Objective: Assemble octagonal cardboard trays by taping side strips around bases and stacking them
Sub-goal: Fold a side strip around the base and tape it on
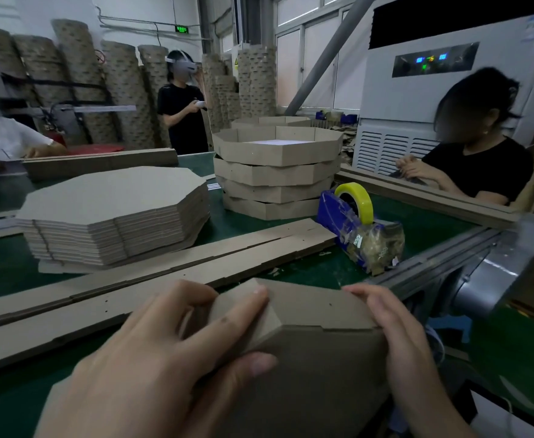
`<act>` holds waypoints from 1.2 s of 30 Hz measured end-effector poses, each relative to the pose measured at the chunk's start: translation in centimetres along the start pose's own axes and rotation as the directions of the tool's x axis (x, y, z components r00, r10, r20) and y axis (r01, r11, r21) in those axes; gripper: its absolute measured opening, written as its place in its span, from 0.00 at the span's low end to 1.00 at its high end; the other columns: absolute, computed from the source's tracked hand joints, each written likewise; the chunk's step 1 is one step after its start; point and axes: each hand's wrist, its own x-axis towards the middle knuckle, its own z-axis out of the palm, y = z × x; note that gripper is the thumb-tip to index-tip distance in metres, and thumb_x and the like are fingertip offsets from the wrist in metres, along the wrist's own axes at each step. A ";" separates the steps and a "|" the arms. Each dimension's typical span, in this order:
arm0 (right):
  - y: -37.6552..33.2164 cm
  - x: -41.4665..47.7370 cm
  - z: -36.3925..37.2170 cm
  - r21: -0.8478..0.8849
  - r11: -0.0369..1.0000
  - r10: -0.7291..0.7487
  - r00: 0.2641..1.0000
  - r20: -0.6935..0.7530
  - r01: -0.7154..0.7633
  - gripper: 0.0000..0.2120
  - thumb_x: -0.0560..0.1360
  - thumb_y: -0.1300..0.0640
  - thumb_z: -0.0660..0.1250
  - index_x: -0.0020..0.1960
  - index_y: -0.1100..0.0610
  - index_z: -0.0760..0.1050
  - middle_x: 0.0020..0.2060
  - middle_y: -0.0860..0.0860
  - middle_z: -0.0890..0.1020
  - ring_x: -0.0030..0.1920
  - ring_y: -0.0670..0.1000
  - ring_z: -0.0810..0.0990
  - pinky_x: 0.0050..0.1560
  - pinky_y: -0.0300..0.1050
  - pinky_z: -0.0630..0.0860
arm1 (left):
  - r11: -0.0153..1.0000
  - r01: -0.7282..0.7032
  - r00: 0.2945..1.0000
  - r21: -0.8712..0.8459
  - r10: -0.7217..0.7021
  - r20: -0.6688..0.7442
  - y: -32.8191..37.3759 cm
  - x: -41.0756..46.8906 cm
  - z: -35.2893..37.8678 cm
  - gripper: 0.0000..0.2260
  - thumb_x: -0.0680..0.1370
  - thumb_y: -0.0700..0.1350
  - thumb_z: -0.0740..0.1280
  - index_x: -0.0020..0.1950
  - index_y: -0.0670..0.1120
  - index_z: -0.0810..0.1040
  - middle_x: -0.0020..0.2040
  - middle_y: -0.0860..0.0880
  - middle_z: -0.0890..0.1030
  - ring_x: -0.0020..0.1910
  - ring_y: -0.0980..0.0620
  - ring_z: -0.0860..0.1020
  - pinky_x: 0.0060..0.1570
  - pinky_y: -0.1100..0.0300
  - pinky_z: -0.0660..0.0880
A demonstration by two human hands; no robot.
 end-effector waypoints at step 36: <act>-1.5 12.7 -4.6 -0.404 0.915 -0.135 0.938 -0.318 -0.005 0.08 0.79 0.53 0.62 0.51 0.50 0.80 0.48 0.47 0.80 0.41 0.40 0.75 0.40 0.38 0.70 | 0.984 -0.151 0.986 0.091 0.143 0.084 -1.0 1.1 3.1 0.16 0.74 0.61 0.56 0.52 0.66 0.82 0.43 0.54 0.81 0.37 0.52 0.80 0.33 0.63 0.72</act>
